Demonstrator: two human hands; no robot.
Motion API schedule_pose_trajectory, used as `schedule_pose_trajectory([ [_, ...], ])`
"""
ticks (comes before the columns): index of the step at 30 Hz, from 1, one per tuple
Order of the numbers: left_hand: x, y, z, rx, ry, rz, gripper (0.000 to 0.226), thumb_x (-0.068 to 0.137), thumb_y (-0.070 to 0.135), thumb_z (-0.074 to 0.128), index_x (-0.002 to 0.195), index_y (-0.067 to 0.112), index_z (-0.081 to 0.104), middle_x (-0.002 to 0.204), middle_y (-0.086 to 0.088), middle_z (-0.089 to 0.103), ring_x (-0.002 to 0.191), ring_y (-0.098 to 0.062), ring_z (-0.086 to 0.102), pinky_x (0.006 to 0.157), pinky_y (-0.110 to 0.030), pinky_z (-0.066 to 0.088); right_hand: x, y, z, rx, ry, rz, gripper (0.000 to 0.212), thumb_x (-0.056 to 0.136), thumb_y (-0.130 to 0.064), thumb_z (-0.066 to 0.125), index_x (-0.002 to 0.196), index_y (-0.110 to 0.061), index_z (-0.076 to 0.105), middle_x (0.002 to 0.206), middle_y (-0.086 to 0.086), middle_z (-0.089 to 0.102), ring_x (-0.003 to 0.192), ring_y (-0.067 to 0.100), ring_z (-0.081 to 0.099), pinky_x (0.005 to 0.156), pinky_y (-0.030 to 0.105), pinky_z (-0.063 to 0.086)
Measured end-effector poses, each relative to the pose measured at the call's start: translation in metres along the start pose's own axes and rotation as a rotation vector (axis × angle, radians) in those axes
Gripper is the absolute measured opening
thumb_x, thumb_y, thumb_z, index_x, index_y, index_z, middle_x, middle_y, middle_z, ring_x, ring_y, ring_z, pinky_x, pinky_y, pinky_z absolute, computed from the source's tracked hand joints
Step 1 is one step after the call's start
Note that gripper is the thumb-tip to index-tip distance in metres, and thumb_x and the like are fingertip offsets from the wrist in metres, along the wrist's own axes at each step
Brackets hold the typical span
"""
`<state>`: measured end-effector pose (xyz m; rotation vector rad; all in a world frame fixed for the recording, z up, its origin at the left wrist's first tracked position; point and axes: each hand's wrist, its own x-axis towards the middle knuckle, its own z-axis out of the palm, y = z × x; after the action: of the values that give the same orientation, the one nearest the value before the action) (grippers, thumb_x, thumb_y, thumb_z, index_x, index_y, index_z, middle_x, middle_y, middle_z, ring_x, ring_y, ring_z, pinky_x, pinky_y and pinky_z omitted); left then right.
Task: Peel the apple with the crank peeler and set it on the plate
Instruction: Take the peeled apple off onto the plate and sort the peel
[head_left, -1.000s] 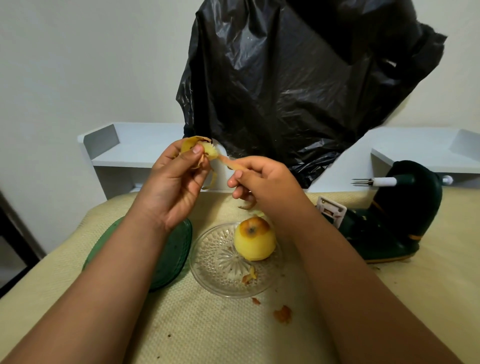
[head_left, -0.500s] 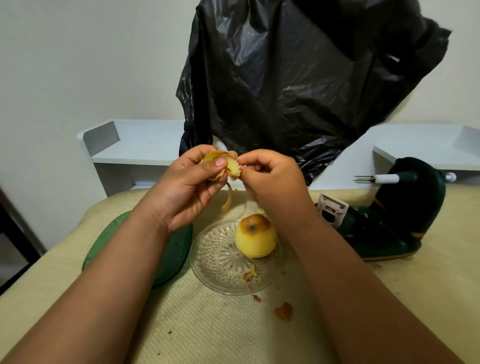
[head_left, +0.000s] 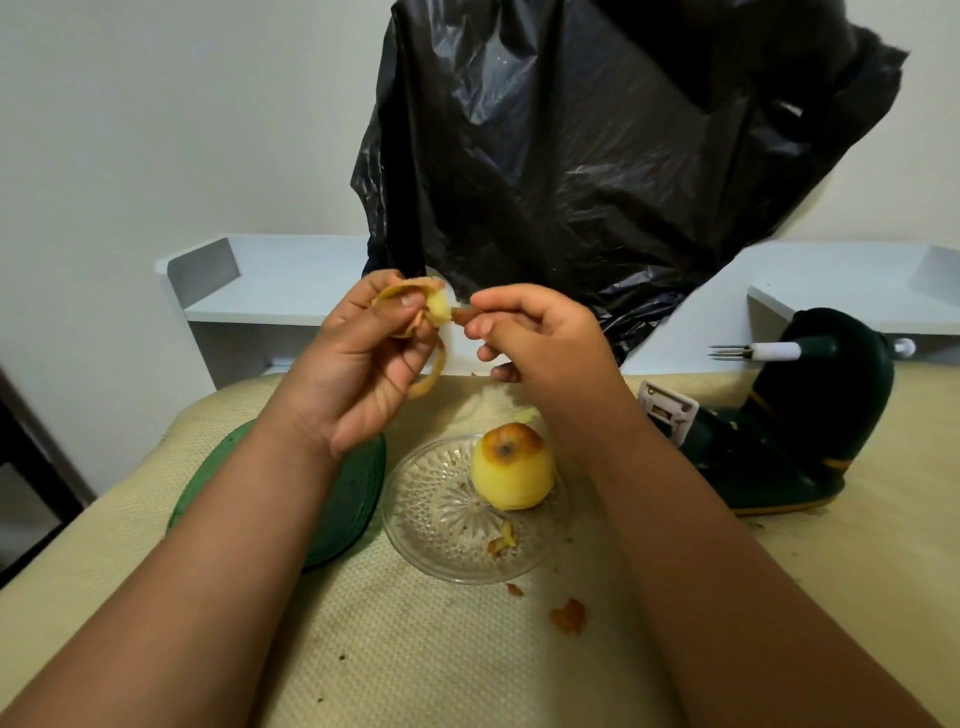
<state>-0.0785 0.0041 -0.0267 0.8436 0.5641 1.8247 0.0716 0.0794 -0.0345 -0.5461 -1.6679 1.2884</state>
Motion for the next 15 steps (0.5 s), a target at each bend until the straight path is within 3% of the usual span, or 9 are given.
schedule_pose_trajectory([
  [2, -0.0016, 0.0030, -0.0016, -0.114, -0.047, -0.050, 0.055, 0.050, -0.002, 0.094, 0.093, 0.008, 0.060, 0.086, -0.012, 0.069, 0.070, -0.015, 0.072, 0.058, -0.016, 0.058, 0.0001, 0.0013, -0.0001, -0.050, -0.025, 0.023, 0.026, 0.087, -0.014, 0.066, 0.105, -0.032, 0.069, 0.093, 0.000, 0.073, 0.083, 0.011, 0.068, 0.069, 0.027, 0.051],
  [4, -0.0031, 0.0041, -0.0016, -0.127, -0.099, -0.080, 0.062, 0.041, 0.000, 0.100, 0.091, 0.006, 0.064, 0.088, -0.012, 0.067, 0.071, -0.015, 0.072, 0.057, -0.016, 0.058, -0.0011, 0.0012, 0.0024, -0.061, -0.064, 0.054, 0.024, 0.088, -0.016, 0.068, 0.106, -0.033, 0.070, 0.096, -0.002, 0.074, 0.086, 0.017, 0.071, 0.068, 0.027, 0.052],
  [7, -0.0006, 0.0024, -0.0022, -0.081, -0.097, -0.082, 0.042, 0.053, 0.001, 0.096, 0.087, 0.004, 0.072, 0.088, -0.012, 0.069, 0.074, -0.013, 0.072, 0.060, -0.015, 0.058, -0.0029, 0.0008, 0.0050, 0.028, -0.098, 0.059, 0.019, 0.092, -0.007, 0.065, 0.095, -0.024, 0.075, 0.083, -0.003, 0.075, 0.077, 0.016, 0.071, 0.067, 0.026, 0.057],
  [10, 0.0040, -0.0005, -0.0057, 0.016, -0.032, -0.056, 0.018, 0.080, 0.003, 0.070, 0.098, 0.004, 0.064, 0.086, -0.008, 0.073, 0.074, -0.010, 0.072, 0.063, -0.014, 0.058, -0.0029, -0.0011, 0.0049, 0.152, -0.083, 0.038, 0.024, 0.094, 0.000, 0.062, 0.090, -0.020, 0.075, 0.076, -0.003, 0.074, 0.072, 0.011, 0.068, 0.069, 0.026, 0.059],
  [15, 0.0058, -0.0040, -0.0084, 0.155, 0.013, -0.061, 0.013, 0.081, 0.002, 0.066, 0.089, 0.010, 0.073, 0.089, -0.010, 0.073, 0.075, -0.012, 0.071, 0.070, -0.017, 0.060, -0.0014, -0.0018, 0.0063, 0.212, -0.078, 0.044, 0.026, 0.098, -0.001, 0.055, 0.102, -0.020, 0.072, 0.083, -0.001, 0.075, 0.072, 0.014, 0.068, 0.071, 0.026, 0.060],
])
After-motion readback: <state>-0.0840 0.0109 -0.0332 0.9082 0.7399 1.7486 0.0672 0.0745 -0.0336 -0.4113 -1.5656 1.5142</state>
